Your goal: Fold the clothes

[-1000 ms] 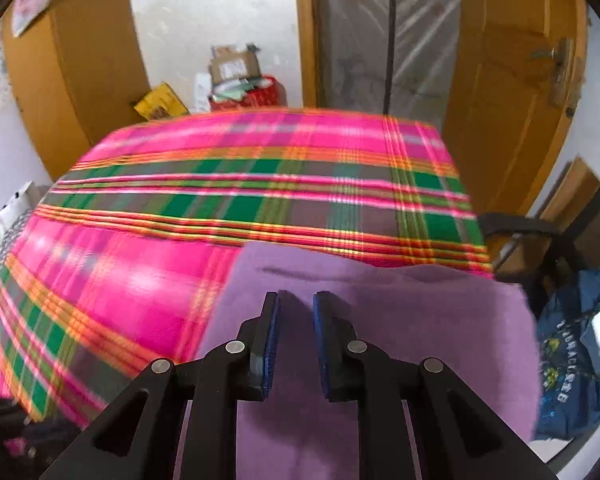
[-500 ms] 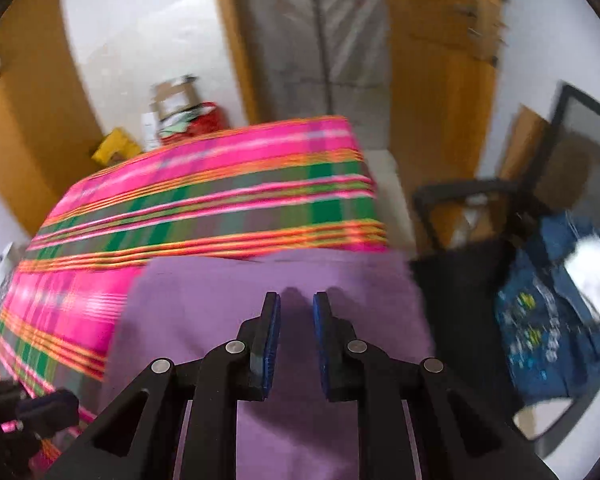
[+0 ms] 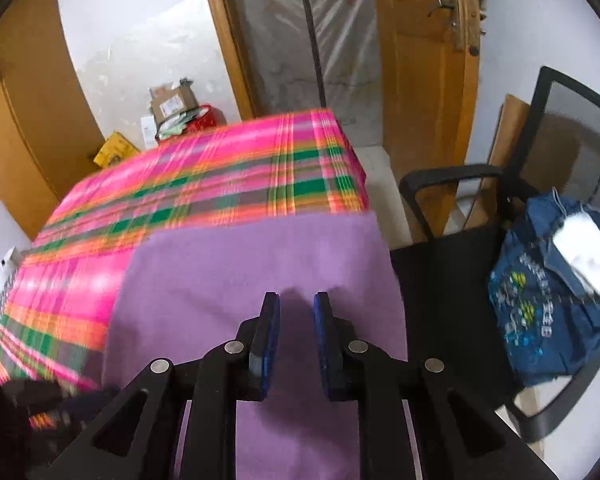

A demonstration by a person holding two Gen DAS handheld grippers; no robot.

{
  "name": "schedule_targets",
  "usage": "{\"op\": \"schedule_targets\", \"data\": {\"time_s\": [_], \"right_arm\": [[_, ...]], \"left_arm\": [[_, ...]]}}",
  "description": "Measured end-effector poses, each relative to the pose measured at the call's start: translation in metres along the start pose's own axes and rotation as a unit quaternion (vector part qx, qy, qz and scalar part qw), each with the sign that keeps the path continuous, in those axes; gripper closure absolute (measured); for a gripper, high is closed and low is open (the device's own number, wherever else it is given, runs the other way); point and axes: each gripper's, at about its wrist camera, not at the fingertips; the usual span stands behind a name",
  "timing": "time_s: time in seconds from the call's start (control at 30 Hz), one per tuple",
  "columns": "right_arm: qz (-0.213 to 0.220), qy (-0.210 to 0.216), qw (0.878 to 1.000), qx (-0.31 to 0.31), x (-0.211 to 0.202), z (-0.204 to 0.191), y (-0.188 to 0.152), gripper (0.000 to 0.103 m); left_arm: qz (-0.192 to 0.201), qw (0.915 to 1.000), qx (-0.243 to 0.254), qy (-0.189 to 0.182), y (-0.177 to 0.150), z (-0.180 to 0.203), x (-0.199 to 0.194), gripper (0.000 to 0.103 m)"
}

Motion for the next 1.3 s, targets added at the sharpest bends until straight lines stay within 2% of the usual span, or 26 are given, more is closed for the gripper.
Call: {"op": "schedule_targets", "data": {"time_s": [0.27, 0.43, 0.57, 0.73, 0.83, 0.87, 0.93, 1.13, 1.3], "right_arm": [[0.022, -0.027, 0.999, -0.003, -0.032, -0.001, -0.030, 0.079], [0.030, -0.039, 0.999, -0.012, -0.035, -0.004, -0.041, 0.079], [0.055, -0.022, 0.998, -0.014, -0.047, -0.009, -0.042, 0.078], [0.066, -0.016, 0.997, -0.032, -0.035, -0.008, -0.012, 0.079], [0.034, -0.014, 0.998, -0.041, -0.009, -0.005, 0.010, 0.079], [0.028, -0.019, 0.998, -0.056, 0.000, -0.006, 0.013, 0.079], [0.017, -0.031, 0.995, -0.090, 0.019, -0.009, 0.019, 0.081], [-0.010, -0.008, 1.000, -0.005, 0.042, 0.019, 0.041, 0.084], [0.016, 0.005, 1.000, 0.016, 0.012, 0.021, 0.033, 0.082]], "left_arm": [[0.006, 1.0000, 0.002, -0.003, -0.008, -0.001, -0.005, 0.099], [0.004, 1.0000, 0.008, 0.001, -0.010, 0.003, -0.006, 0.099], [0.010, 0.9999, 0.001, -0.003, -0.010, 0.004, -0.008, 0.099], [0.015, 0.9998, 0.007, -0.015, 0.000, 0.012, -0.004, 0.099], [0.007, 0.9997, 0.010, -0.020, 0.004, 0.015, 0.006, 0.099], [-0.004, 0.9998, 0.004, -0.020, 0.003, 0.012, 0.013, 0.099], [0.000, 0.9996, -0.002, -0.030, -0.002, 0.005, 0.015, 0.099], [-0.003, 0.9993, -0.003, -0.038, -0.004, 0.005, 0.014, 0.099], [-0.005, 0.9992, -0.009, -0.038, -0.005, 0.007, 0.010, 0.099]]}}
Point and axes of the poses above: each gripper's, at about its wrist camera, not at the fingertips, and x roughly the way its jaws point, z to its right, y to its top, and after that the axes turned 15 degrees about -y, right-handed
